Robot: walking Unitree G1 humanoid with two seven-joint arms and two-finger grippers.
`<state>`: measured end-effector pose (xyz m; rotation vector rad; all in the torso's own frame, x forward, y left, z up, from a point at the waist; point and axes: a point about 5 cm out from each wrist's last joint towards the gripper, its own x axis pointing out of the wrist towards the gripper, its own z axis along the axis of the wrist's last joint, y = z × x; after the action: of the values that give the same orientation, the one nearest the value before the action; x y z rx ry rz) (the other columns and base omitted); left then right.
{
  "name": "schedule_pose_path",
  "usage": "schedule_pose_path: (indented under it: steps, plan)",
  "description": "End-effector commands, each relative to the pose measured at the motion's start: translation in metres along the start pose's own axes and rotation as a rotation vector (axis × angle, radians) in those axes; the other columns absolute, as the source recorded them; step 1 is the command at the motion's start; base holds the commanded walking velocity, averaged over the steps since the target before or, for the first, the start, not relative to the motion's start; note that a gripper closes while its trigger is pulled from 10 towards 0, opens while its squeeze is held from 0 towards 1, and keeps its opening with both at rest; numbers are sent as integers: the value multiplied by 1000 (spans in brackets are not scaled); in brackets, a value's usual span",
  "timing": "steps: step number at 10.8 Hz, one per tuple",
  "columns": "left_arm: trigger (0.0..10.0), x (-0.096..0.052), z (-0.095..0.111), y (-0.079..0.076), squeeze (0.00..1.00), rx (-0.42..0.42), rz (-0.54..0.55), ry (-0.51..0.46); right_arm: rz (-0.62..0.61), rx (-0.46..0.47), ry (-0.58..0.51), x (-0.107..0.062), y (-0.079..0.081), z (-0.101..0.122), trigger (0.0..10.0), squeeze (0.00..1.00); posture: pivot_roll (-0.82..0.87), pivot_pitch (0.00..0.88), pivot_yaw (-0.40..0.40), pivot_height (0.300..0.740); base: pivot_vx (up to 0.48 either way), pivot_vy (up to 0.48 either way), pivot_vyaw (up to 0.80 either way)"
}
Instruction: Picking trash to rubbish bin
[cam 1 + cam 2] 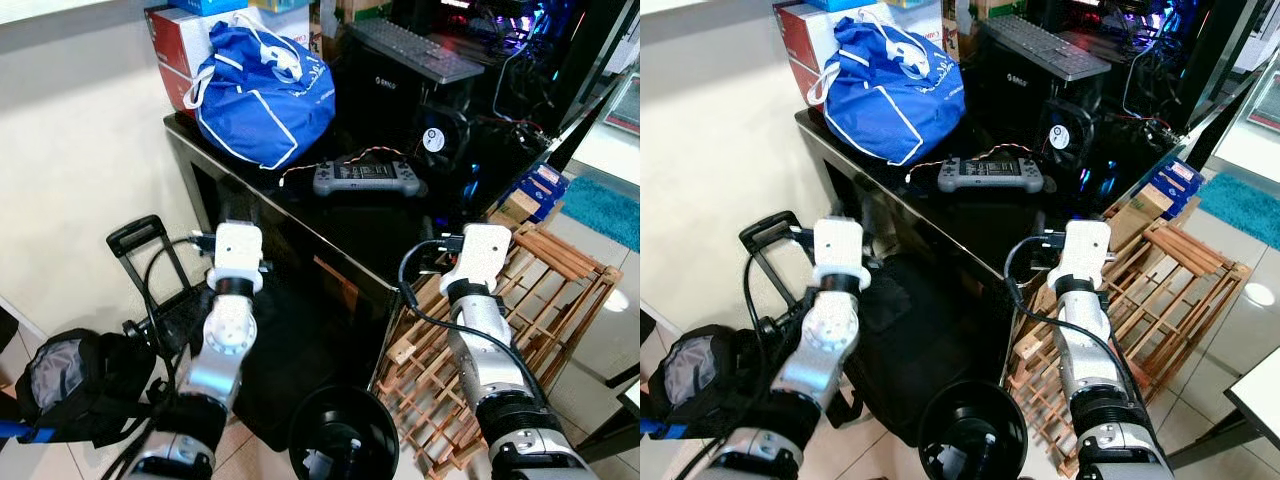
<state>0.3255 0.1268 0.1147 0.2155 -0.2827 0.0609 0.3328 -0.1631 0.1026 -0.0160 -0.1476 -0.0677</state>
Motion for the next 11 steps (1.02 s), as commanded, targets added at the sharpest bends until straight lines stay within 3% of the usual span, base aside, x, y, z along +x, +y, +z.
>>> schedule_pose_path:
  steps: [1, 5, 11]
  plan:
    - [10000, -1, 1, -3, 0, -3, -18, -5, 12, 0, 1, -1, 3, 1, 10000, 0, -20, 0, 33, 740, 0, 0, 0]
    - [10000, -5, -2, -8, 0, -5, -56, 2, 29, 1, 18, -6, 9, -4, 10000, 0, -30, 0, 41, 740, 0, 0, 0]
    - [10000, 0, 0, -7, 0, 2, -51, 7, 22, 4, 24, -4, 9, -3, 10000, 0, -1, 0, 31, 740, -44, 0, 0]
